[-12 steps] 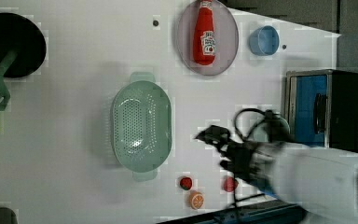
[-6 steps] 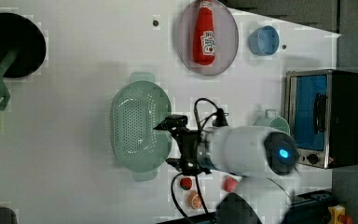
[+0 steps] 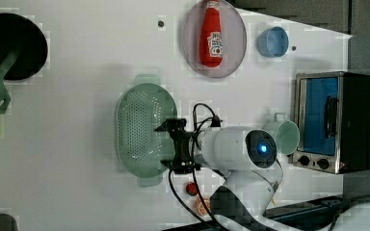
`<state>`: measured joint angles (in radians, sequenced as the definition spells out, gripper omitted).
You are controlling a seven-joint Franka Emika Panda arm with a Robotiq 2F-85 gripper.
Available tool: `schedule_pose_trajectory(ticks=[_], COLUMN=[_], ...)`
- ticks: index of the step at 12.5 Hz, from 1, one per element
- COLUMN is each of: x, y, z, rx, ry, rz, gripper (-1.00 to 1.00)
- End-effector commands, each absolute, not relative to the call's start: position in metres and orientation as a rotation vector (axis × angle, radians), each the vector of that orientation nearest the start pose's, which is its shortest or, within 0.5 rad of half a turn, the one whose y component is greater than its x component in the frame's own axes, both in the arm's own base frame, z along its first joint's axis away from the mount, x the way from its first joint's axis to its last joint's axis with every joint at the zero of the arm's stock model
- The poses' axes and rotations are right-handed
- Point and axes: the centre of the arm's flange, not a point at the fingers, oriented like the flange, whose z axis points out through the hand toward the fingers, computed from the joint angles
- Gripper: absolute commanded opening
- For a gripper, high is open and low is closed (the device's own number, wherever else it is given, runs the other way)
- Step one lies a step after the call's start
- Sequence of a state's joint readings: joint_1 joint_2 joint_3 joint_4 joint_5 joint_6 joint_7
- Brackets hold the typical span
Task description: Drag strainer left to right.
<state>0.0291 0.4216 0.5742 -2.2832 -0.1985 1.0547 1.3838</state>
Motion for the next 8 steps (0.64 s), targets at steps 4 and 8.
schedule_pose_trajectory(ticks=[4,8], x=[0.442,0.448], y=[0.301,0.285], z=[0.160,0.156], rx=[-2.238,-2.223], ry=[2.141,2.173], rz=[0.188,0.168], gripper=[1.00,1.00])
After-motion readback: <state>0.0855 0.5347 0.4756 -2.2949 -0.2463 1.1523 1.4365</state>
